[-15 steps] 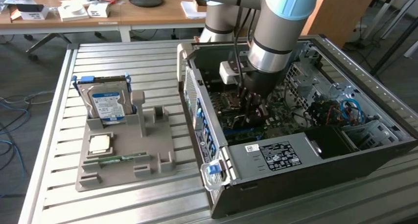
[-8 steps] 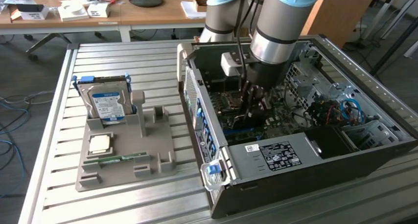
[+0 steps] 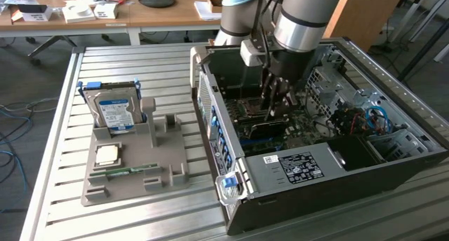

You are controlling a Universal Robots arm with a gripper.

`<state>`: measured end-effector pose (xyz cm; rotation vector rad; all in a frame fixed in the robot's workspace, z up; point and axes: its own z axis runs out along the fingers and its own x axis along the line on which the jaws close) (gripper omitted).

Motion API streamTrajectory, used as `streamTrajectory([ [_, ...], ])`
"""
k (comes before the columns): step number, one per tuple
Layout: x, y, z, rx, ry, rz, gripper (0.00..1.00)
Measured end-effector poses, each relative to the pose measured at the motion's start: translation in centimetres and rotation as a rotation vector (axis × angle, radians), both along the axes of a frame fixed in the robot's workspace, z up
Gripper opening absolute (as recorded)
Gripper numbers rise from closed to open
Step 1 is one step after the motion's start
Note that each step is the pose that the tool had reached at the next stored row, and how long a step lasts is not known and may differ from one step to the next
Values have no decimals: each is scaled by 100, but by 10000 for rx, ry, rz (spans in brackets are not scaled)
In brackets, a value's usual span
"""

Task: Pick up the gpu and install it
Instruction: 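Insert the gpu into the slot, then press down on the gpu until it lock into place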

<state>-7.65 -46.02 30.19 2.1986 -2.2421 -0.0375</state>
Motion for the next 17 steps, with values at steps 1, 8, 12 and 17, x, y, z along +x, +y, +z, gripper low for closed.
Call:
streamTrajectory([
  [1, 0, 0, 41, 1, 0, 0, 40],
  [8, 3, 0, 277, 0, 0, 0, 40],
  [12, 3, 0, 291, 0, 0, 0, 40],
  [17, 3, 0, 291, 0, 0, 0, 40],
])
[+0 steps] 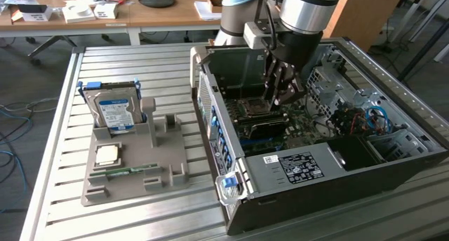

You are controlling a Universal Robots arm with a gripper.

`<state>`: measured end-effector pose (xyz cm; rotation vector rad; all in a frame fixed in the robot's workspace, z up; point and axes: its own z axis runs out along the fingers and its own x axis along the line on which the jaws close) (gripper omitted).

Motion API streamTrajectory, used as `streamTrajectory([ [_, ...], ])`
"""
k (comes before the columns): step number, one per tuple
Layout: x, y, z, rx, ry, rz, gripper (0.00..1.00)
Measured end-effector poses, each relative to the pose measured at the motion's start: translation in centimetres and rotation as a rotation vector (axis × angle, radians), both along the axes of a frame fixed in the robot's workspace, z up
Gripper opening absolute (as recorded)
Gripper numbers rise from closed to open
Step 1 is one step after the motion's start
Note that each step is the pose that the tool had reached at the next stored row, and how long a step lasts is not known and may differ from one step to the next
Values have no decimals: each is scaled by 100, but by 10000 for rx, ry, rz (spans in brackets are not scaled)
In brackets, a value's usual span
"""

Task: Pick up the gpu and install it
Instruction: 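Press down on the gpu until it lock into place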

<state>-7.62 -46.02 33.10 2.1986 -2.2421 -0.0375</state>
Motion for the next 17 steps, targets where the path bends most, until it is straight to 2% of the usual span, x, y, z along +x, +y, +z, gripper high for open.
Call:
streamTrajectory([
  [7, 0, 0, 0, 0, 0, 0, 38],
  [9, 0, 0, 0, 0, 0, 0, 26],
  [10, 0, 0, 0, 0, 0, 0, 26],
  [12, 0, 0, 0, -1, 0, 0, 14],
  [17, 0, 0, 0, 0, 0, 0, 11],
])
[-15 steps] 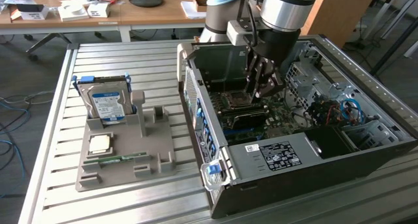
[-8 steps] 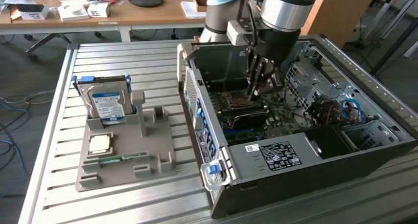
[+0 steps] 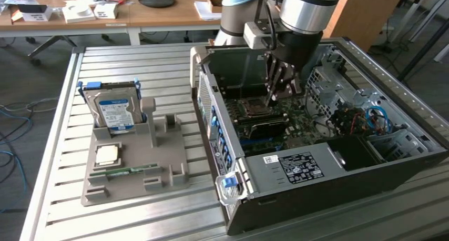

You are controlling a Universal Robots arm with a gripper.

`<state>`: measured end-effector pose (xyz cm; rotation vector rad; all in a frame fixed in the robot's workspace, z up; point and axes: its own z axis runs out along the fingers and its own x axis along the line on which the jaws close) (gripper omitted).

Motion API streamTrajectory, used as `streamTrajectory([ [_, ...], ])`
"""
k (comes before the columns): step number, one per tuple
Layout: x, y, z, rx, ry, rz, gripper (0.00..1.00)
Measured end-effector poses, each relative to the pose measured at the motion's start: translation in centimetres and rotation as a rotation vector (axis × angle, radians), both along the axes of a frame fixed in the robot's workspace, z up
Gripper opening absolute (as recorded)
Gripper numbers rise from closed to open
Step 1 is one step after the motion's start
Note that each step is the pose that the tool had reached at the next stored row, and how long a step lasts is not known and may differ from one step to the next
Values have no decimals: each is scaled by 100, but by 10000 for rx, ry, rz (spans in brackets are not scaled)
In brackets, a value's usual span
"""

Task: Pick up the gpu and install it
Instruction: 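Press down on the gpu until it lock into place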

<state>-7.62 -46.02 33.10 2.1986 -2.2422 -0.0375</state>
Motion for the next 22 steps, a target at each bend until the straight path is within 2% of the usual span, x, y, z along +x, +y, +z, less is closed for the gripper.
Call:
streamTrajectory([
  [6, 0, 0, -13, 0, 0, 0, 11],
  [22, 0, 0, -305, 9, 0, 1, 11],
])
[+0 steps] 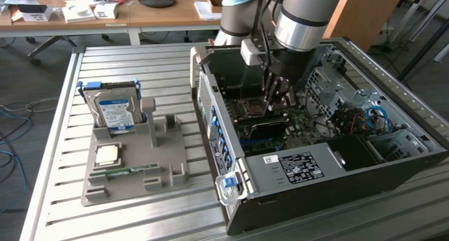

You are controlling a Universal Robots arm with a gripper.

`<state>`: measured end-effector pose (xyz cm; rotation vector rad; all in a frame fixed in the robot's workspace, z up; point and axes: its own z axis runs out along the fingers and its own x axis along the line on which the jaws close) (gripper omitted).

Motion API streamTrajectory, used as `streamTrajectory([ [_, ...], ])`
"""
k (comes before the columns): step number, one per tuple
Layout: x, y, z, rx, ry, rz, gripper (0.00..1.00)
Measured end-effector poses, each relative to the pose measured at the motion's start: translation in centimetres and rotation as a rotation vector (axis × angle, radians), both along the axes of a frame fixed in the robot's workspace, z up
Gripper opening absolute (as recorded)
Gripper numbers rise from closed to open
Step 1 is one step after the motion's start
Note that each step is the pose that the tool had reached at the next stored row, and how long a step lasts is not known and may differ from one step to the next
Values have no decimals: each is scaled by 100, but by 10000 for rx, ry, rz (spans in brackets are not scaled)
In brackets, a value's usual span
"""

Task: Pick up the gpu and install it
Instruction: 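Press down on the gpu until it lock into place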

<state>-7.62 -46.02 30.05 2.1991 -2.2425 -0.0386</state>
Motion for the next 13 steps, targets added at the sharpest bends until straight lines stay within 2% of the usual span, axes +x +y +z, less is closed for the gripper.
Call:
streamTrajectory([
  [7, 0, 0, -105, -1, 0, 0, 11],
  [13, -3, 1, -109, 0, 0, -2, 11],
])
